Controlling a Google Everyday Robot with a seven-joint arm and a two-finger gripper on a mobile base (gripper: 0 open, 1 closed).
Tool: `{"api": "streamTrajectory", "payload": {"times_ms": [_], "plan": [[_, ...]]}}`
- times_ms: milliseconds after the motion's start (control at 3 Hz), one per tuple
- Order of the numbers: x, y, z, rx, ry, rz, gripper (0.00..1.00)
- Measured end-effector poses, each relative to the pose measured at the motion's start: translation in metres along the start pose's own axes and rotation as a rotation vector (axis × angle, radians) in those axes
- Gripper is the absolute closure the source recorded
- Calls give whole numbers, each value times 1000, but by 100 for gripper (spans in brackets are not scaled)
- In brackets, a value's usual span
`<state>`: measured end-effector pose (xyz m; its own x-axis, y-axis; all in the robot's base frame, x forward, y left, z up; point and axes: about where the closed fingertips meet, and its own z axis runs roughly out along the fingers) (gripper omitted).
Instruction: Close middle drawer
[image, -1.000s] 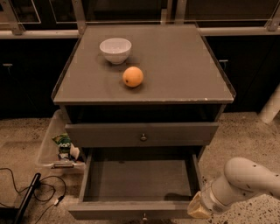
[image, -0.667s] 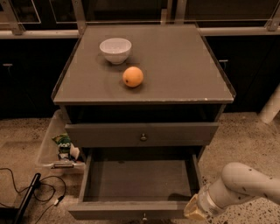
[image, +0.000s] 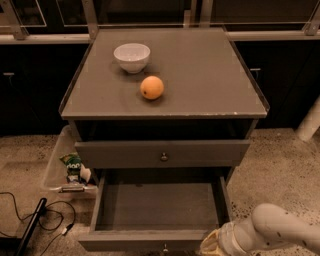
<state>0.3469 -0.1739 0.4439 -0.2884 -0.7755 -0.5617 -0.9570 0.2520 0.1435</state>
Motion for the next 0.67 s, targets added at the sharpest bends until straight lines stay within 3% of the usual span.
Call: {"api": "streamTrajectory", "payload": {"times_ms": [667], "plan": [[6, 12, 26, 77, -73, -85, 100]]}}
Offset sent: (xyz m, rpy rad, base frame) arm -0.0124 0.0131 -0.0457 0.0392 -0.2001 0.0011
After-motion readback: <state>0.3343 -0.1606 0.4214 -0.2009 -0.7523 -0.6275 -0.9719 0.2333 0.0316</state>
